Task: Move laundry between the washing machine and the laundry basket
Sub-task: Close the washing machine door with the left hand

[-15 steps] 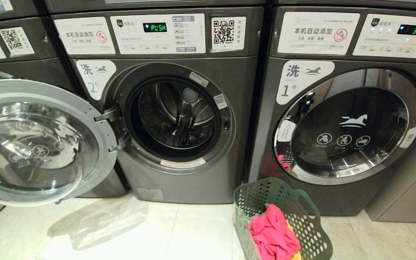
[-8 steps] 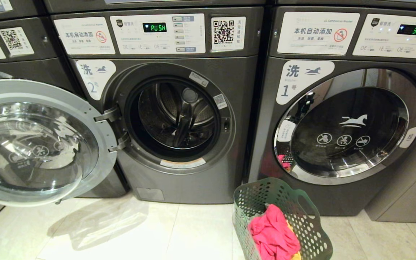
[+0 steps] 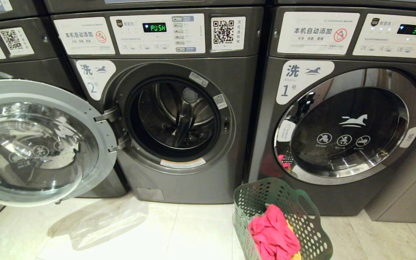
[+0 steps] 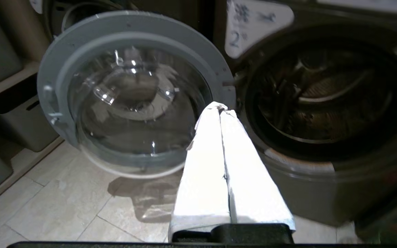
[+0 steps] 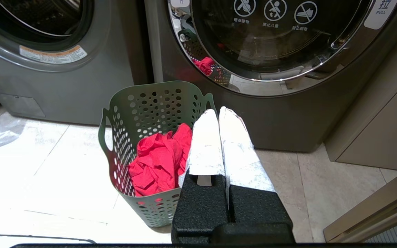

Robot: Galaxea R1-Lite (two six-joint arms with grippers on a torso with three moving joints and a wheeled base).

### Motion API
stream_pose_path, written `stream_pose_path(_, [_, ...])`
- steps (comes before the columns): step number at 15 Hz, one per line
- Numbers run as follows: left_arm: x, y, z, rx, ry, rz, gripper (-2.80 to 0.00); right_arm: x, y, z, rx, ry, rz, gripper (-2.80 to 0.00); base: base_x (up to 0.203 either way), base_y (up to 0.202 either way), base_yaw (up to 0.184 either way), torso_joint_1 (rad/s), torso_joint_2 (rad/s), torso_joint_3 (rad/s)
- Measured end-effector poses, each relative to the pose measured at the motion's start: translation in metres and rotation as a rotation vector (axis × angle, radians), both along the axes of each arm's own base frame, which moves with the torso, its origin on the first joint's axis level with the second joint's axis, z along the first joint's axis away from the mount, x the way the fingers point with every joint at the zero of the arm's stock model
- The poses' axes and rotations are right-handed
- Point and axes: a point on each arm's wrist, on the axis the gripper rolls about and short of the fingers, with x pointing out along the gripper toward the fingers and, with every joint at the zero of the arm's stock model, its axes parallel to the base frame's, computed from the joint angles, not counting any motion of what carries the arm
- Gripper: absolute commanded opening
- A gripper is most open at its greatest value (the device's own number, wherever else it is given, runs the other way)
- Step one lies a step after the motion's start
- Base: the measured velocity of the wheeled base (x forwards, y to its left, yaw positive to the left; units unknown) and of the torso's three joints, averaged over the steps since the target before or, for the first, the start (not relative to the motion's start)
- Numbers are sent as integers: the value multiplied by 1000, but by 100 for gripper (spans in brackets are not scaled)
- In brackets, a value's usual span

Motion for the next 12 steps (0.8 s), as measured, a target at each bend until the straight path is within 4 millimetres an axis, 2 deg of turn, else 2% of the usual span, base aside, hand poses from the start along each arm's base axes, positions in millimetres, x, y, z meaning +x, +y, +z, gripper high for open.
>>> stream_pose_path(2, [69,30,47,-7,-30,94,-280,0,0,0,14,0,-17,-280,0,0,0,0,0,0])
stream_pose_path(3, [102,54,65,-4,-54,146,-280,0,-1,0,18,0,-22,-280,0,0,0,0,0,0])
stream_pose_path(4, [130,83,74,5,-72,195,-280,0,-1,0,22,0,-23,-280,0,0,0,0,0,0])
stream_pose_path(5, [149,107,77,17,-90,225,-280,0,-1,0,24,0,-23,-280,0,0,0,0,0,0])
stream_pose_path(7, [183,159,67,48,-118,262,-280,0,-1,0,26,0,-24,-280,0,0,0,0,0,0])
stream_pose_path(9, [208,198,47,84,-161,281,-280,0,-1,0,27,1,-23,-280,0,0,0,0,0,0])
stream_pose_path(10, [215,211,38,96,-179,290,-280,0,-1,0,26,1,-23,-280,0,0,0,0,0,0])
stream_pose_path(12, [221,223,27,92,-165,303,-280,0,-1,0,26,1,-25,-280,0,0,0,0,0,0])
